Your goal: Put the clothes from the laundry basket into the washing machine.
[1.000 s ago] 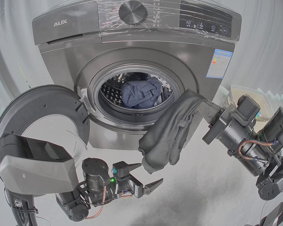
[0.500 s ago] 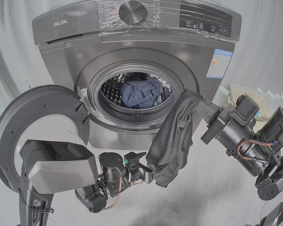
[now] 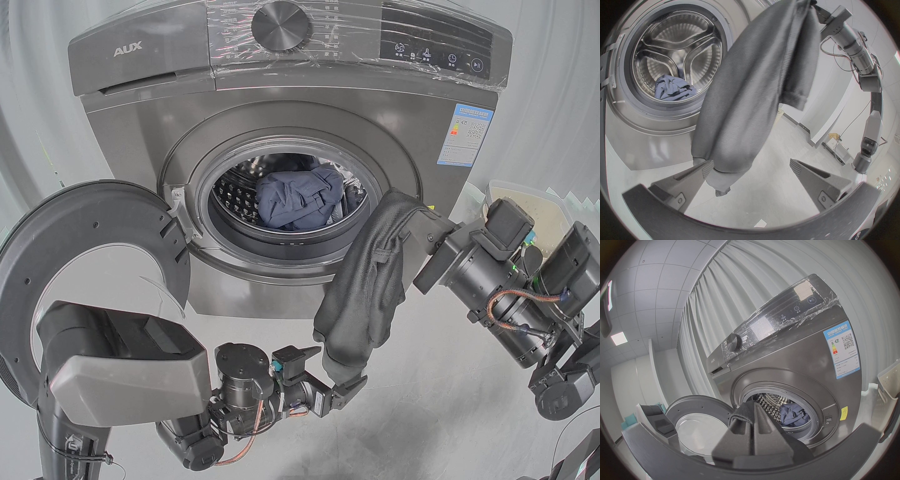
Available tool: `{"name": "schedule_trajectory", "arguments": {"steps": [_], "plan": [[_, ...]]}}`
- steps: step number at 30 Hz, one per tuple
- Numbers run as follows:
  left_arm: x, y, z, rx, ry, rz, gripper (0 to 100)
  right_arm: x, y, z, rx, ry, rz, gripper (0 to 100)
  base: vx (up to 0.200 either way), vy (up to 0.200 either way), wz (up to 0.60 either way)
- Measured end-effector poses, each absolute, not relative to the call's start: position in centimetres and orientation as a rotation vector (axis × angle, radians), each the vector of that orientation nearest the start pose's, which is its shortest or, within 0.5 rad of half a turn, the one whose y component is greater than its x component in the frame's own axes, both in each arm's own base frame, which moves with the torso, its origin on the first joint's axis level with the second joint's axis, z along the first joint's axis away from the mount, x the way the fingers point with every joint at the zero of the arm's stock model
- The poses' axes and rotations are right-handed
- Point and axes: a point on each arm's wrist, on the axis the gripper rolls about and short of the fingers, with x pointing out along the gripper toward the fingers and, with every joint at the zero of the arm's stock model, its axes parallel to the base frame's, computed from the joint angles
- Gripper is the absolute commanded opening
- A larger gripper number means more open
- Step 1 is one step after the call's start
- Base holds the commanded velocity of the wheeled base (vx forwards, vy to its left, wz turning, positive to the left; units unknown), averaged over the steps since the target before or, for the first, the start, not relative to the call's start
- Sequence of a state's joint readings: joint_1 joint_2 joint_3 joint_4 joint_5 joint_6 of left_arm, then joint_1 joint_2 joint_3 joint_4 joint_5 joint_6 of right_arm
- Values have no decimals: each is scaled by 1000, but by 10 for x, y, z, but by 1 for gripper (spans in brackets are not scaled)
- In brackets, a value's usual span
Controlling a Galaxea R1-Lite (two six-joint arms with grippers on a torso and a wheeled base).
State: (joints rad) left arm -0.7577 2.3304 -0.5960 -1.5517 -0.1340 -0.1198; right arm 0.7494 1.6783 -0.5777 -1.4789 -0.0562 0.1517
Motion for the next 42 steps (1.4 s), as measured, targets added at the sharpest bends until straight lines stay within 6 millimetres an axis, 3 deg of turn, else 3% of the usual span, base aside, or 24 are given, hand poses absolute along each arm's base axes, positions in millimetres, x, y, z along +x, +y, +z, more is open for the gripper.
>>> {"name": "schedule_trajectory", "arguments": {"steps": [6,20,30,40,41,42], "plan": [[256,-254,13,-57,215,-891,100,206,189,212,295,-295,704,0,0,0,0],[289,-276,-4,-86,150,-832,100,206,192,213,297,-298,708,0,0,0,0],[312,-269,-13,-94,122,-701,100,206,191,213,304,-297,699,0,0,0,0],[315,-265,-16,-90,127,-683,100,207,191,213,307,-296,697,0,0,0,0],[315,-265,-16,-90,128,-683,0,207,191,213,307,-296,697,0,0,0,0],[315,-265,-16,-89,128,-683,0,207,191,213,307,-296,697,0,0,0,0]]}}
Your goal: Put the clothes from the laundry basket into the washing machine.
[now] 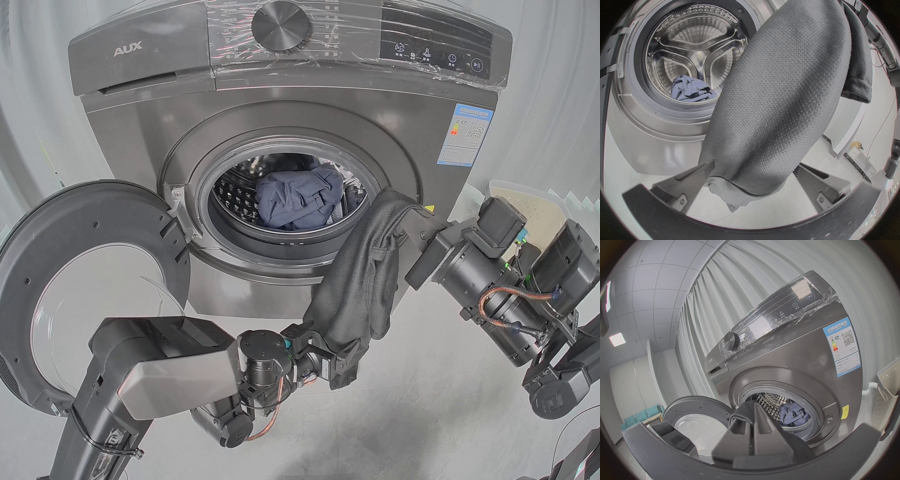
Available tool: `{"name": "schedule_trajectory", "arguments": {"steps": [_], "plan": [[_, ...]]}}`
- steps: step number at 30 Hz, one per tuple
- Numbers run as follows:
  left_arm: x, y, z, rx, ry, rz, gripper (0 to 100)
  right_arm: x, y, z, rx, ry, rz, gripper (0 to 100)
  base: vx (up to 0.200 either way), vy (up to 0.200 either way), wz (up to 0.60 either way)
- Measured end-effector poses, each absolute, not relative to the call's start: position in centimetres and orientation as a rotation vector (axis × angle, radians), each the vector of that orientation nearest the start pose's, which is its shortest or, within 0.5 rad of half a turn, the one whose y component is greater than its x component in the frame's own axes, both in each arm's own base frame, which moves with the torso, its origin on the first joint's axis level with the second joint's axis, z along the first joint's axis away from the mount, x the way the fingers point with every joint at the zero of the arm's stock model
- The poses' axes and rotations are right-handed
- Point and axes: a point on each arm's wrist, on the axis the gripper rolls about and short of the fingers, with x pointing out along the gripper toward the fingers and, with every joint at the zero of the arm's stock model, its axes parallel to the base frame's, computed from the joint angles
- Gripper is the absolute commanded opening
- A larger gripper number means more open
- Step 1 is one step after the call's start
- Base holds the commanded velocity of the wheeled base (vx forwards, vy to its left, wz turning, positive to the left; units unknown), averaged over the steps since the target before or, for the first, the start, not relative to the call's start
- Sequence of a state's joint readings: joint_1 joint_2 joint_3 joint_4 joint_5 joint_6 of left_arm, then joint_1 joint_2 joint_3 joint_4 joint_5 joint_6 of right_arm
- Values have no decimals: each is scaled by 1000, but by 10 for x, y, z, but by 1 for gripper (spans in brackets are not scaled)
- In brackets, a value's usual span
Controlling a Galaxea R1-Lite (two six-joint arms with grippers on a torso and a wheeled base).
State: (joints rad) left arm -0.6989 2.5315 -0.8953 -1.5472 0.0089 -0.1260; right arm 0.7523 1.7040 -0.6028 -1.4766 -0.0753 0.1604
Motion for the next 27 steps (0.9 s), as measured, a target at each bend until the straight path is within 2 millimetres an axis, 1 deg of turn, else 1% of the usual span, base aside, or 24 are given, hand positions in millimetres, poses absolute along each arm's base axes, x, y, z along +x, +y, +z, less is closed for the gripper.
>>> {"name": "schedule_trajectory", "arguments": {"steps": [5,8,11,16,19,22,27], "plan": [[317,-265,-15,-92,122,-680,0,207,191,213,308,-297,697,0,0,0,0],[320,-261,-14,-95,116,-663,0,207,190,213,307,-297,695,0,0,0,0],[323,-254,-6,-101,105,-644,0,208,189,213,305,-295,689,0,0,0,0],[321,-239,9,-104,100,-620,0,212,185,212,299,-291,668,0,0,0,0],[313,-226,21,-100,110,-623,0,215,180,211,295,-292,650,0,0,0,0],[299,-208,40,-98,116,-635,0,220,175,211,290,-293,627,0,0,0,0],[275,-172,74,-106,101,-656,0,228,165,211,283,-300,582,0,0,0,0]]}}
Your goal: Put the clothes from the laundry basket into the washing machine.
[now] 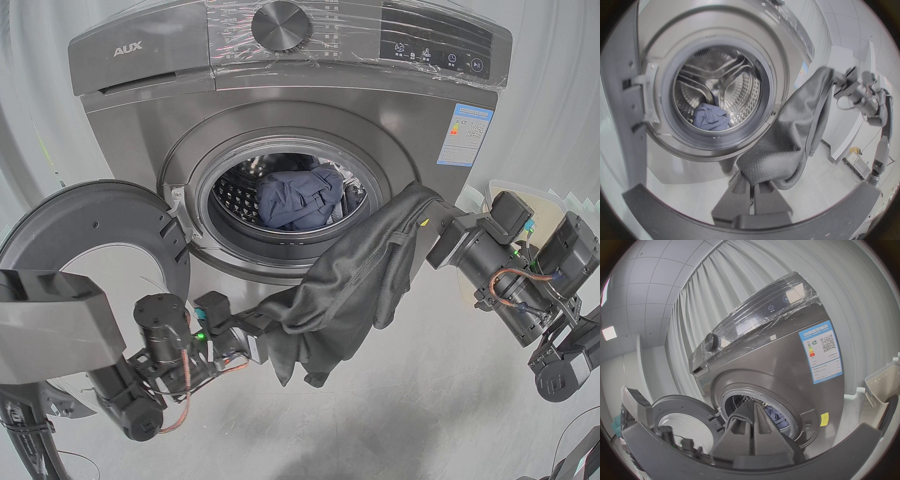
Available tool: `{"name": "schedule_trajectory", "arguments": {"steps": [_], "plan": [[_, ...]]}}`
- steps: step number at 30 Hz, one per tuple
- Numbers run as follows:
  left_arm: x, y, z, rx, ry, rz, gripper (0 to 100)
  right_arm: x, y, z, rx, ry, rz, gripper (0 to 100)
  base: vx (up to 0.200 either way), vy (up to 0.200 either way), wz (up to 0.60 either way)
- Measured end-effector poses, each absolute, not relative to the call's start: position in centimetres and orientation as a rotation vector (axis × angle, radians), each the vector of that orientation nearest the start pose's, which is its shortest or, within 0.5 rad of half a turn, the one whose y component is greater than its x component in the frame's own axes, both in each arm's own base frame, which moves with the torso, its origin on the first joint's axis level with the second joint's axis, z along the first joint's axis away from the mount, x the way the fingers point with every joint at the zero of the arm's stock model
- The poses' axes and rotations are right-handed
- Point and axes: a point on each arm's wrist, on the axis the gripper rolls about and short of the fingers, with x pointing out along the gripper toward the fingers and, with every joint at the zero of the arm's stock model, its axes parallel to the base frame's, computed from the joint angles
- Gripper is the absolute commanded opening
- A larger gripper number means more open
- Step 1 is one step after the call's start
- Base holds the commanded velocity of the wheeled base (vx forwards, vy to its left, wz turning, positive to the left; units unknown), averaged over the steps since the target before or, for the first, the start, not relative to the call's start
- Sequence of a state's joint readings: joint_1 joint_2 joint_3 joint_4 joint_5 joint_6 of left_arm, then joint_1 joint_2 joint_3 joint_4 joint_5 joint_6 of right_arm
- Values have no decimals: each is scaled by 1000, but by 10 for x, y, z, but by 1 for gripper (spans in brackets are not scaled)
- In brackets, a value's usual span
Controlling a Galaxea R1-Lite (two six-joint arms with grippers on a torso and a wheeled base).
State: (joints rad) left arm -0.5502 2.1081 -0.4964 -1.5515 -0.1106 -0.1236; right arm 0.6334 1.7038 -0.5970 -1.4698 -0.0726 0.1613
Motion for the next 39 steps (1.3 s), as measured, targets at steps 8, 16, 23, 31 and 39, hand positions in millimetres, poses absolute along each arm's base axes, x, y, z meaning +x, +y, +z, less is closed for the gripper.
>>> {"name": "schedule_trajectory", "arguments": {"steps": [8,16,23,31,39], "plan": [[261,-125,123,-170,-12,-631,0,235,154,209,270,-296,545,0,0,0,0],[263,-111,151,-214,-117,-599,0,243,143,196,245,-264,527,0,0,0,0],[253,-116,156,-210,-134,-619,0,241,147,192,245,-257,546,0,0,0,0],[238,-119,158,-215,-127,-653,0,234,150,192,247,-250,565,0,0,0,0],[233,-115,162,-219,-139,-622,0,232,152,192,247,-248,580,0,0,0,0]]}}
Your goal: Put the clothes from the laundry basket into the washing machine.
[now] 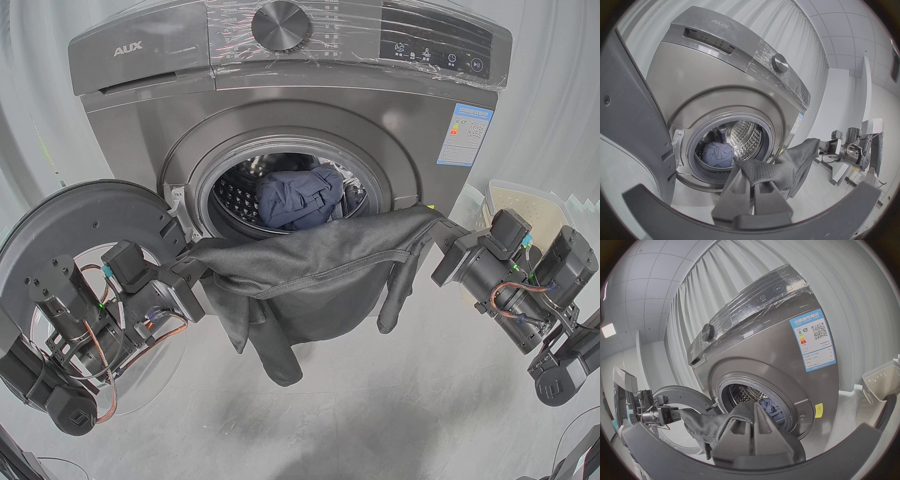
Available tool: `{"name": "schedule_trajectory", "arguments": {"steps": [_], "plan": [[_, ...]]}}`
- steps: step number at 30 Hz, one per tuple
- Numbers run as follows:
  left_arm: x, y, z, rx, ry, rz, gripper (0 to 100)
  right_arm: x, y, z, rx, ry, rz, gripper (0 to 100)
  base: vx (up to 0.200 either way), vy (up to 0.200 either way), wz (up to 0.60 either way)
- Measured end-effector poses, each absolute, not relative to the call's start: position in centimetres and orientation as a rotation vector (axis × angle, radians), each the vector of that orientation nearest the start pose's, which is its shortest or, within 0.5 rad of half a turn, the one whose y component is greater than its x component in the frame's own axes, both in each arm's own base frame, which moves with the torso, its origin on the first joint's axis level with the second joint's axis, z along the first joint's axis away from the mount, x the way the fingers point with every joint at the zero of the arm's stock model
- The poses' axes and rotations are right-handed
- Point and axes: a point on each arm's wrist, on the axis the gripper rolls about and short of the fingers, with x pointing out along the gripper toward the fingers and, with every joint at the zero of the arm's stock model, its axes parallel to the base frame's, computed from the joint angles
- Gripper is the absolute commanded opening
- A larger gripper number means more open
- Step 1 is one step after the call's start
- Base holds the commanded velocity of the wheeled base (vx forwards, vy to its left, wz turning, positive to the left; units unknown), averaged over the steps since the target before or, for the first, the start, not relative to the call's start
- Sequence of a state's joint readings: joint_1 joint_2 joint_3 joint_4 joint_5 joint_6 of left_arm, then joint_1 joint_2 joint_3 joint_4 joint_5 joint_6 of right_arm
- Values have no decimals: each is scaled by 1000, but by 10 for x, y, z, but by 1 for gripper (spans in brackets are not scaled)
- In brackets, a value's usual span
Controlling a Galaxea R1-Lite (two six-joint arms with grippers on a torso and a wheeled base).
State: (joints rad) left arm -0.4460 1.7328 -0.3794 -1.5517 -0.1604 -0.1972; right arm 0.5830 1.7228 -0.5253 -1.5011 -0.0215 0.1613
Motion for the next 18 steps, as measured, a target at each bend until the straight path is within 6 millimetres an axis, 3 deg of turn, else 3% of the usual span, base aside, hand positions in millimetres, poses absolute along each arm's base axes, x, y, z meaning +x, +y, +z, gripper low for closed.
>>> {"name": "schedule_trajectory", "arguments": {"steps": [10,18], "plan": [[226,-116,169,-223,-167,-631,0,226,155,192,249,-245,601,0,0,0,0],[222,-125,178,-224,-194,-735,0,221,154,191,245,-239,609,0,0,0,0]]}}
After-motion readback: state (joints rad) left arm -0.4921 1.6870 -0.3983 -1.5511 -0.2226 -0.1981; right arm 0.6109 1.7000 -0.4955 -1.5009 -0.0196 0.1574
